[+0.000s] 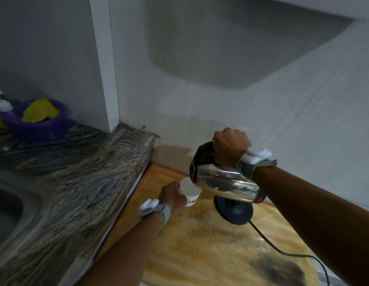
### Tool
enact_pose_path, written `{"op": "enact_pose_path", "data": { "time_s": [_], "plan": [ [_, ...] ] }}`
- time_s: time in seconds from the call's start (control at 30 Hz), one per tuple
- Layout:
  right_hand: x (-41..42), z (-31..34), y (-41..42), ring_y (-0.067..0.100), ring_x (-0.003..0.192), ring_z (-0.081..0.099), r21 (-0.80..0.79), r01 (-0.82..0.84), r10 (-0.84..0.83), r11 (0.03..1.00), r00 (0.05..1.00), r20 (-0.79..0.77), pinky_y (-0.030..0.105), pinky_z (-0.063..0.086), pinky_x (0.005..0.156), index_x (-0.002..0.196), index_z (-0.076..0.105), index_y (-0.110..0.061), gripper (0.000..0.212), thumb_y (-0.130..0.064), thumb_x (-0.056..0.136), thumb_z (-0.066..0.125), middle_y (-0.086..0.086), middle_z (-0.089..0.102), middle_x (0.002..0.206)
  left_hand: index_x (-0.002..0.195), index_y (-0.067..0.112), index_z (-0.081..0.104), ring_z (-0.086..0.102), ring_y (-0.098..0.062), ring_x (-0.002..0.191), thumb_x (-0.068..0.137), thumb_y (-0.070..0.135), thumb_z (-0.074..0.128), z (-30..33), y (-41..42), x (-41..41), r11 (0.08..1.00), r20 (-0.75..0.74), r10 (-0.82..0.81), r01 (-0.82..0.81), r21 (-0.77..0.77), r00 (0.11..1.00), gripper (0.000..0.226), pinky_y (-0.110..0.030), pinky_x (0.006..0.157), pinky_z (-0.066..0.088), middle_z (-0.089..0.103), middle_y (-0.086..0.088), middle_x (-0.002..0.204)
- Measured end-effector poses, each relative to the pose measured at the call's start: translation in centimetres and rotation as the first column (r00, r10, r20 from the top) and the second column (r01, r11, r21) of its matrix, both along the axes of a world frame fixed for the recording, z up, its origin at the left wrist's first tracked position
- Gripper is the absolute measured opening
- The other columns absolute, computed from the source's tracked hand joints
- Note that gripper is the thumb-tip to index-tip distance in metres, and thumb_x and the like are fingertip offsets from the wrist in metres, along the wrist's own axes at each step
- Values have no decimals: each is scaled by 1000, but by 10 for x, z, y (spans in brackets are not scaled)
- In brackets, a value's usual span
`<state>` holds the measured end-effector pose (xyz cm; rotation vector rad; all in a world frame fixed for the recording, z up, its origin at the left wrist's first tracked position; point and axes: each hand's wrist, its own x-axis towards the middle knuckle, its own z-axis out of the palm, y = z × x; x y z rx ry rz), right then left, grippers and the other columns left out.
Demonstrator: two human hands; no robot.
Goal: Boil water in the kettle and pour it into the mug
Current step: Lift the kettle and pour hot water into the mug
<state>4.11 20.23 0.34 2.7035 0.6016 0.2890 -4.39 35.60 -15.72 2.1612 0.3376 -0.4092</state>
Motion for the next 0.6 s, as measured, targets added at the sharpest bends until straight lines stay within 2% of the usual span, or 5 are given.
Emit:
{"op": "enact_pose_path", "data": {
  "time_s": [0.07,0.13,0.37,0.6],
  "plan": [
    [0,0,0,17,41,30,2,2,-2,1000,1000,0,28,35,48,59,39,-20,33,-33,59,70,-4,27,51,147,13,52,59,-38,132,95,16,60,0,0,0,1000,-2,6,-6,-7,1000,53,-37,102,54,56,-16,148],
    [0,0,0,16,39,29,0,5,-5,1000,1000,2,26,33,47,59,41,-20,32,-32,60,71,-4,29,51,147,13,52,59,-38,132,94,15,61,0,1,0,1000,-6,7,-8,-12,1000,53,-37,101,53,56,-16,148],
    [0,0,4,16,39,32,-27,13,-13,1000,1000,-11,26,36,46,55,35,-21,40,-32,60,72,-4,30,50,148,13,50,58,-39,132,93,16,60,0,2,0,1000,-20,-2,2,-13,1000,56,-40,104,54,54,-17,149],
    [-1,4,9,15,37,29,-42,-19,19,999,1000,-14,25,33,46,52,28,-21,44,-32,62,70,-3,31,50,147,13,52,58,-38,133,94,17,60,0,3,1,1000,-7,-11,11,-9,1000,53,-38,103,53,54,-16,150]
  ]
}}
